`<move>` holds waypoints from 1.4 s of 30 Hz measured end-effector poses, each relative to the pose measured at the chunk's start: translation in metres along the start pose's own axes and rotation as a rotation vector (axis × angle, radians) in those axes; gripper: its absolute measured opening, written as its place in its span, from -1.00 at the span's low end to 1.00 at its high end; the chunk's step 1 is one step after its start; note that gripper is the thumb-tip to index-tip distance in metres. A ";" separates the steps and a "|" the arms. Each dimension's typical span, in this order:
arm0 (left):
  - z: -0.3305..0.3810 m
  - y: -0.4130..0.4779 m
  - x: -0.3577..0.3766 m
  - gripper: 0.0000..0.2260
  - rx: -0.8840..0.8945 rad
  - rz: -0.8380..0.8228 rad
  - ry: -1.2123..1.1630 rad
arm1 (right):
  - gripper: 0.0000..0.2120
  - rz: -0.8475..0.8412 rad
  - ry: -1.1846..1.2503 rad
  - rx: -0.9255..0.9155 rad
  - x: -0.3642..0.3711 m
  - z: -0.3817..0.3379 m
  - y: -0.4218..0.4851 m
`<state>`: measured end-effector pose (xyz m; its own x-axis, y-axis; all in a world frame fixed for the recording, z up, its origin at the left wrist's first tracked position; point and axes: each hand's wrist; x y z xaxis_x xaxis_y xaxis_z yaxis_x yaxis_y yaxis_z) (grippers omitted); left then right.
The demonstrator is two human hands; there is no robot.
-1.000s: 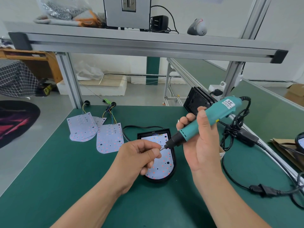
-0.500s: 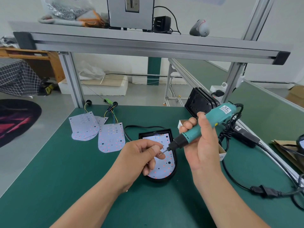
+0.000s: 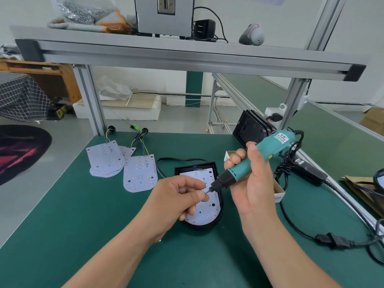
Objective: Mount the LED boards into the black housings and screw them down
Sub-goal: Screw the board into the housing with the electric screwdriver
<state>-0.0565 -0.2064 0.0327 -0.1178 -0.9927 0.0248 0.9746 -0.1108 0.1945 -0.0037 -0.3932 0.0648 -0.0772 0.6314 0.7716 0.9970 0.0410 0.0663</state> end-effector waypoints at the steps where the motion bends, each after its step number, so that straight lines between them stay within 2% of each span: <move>1: -0.001 0.000 0.000 -0.81 0.002 0.003 0.005 | -0.90 -0.002 -0.004 0.001 0.000 0.001 0.000; 11: 0.001 0.000 0.000 -0.81 -0.011 0.009 -0.010 | -0.90 -0.005 0.001 0.005 -0.001 0.002 0.000; 17: -0.001 0.005 -0.006 -0.90 0.032 0.106 0.026 | -0.87 -0.003 0.011 0.016 -0.002 0.002 0.000; 20: -0.005 0.011 -0.014 -0.85 0.034 0.176 0.269 | -0.89 -0.006 0.002 0.008 -0.002 0.001 0.001; 23: -0.011 0.012 -0.019 -0.87 0.017 0.164 0.522 | -0.92 -0.001 -0.016 0.008 -0.004 0.000 0.002; 28: -0.011 0.012 -0.010 -0.67 -0.044 0.149 0.969 | -0.95 -0.034 -0.078 0.009 -0.005 0.004 0.003; 34: -0.008 0.017 -0.003 -0.56 -0.062 0.129 1.096 | -0.94 -0.061 -0.158 0.008 -0.006 0.008 0.004; 42: -0.008 0.020 0.002 -0.62 0.016 0.102 1.160 | -0.89 -0.097 -0.304 -0.004 -0.004 0.012 0.000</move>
<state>-0.0355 -0.2113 0.0284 0.2139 -0.4455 -0.8694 0.9660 -0.0356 0.2559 -0.0028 -0.3864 0.0538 -0.1652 0.8271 0.5373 0.9849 0.1102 0.1333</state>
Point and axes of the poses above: each hand's wrist, its own y-axis towards the middle knuckle, its own x-axis out of the palm, z = x × y, and after that the axes turned 12 degrees about x, right-handed
